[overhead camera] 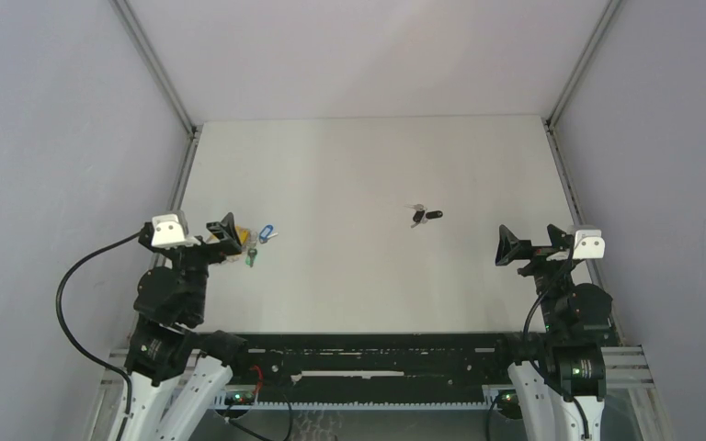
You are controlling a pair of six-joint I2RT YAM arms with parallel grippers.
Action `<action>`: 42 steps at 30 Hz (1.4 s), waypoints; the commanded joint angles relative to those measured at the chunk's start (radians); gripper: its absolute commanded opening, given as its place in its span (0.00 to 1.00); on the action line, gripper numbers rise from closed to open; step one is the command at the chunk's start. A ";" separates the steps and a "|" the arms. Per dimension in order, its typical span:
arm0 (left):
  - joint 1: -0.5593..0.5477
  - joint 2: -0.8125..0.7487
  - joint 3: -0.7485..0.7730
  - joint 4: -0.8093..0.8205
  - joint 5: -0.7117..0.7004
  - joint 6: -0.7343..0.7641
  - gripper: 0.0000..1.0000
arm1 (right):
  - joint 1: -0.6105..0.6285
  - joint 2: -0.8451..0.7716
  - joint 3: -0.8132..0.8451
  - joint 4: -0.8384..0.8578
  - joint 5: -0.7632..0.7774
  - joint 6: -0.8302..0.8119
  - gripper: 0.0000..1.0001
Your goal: Put the keys on the keyring
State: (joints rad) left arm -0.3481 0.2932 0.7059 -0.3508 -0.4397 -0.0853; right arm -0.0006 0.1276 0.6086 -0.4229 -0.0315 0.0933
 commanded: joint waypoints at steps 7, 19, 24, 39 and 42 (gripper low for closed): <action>0.012 0.030 -0.011 0.045 0.008 0.022 1.00 | -0.007 -0.006 0.013 0.027 -0.018 0.006 1.00; 0.043 0.248 0.040 -0.019 -0.006 -0.042 1.00 | 0.003 -0.041 0.013 0.030 -0.057 0.011 1.00; 0.192 0.400 0.080 -0.043 0.147 -0.121 1.00 | 0.019 -0.066 0.013 0.026 -0.036 0.018 1.00; 0.519 0.873 0.169 -0.041 0.492 -0.301 1.00 | 0.090 -0.159 0.008 0.025 -0.023 0.022 1.00; 0.574 0.983 0.183 -0.035 0.540 -0.305 0.98 | 0.106 -0.176 0.005 0.028 -0.008 0.022 1.00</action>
State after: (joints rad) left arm 0.1677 1.1809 0.8246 -0.4076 -0.0040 -0.3569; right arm 0.0860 0.0082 0.6086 -0.4225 -0.0608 0.0971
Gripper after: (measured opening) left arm 0.991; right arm 0.997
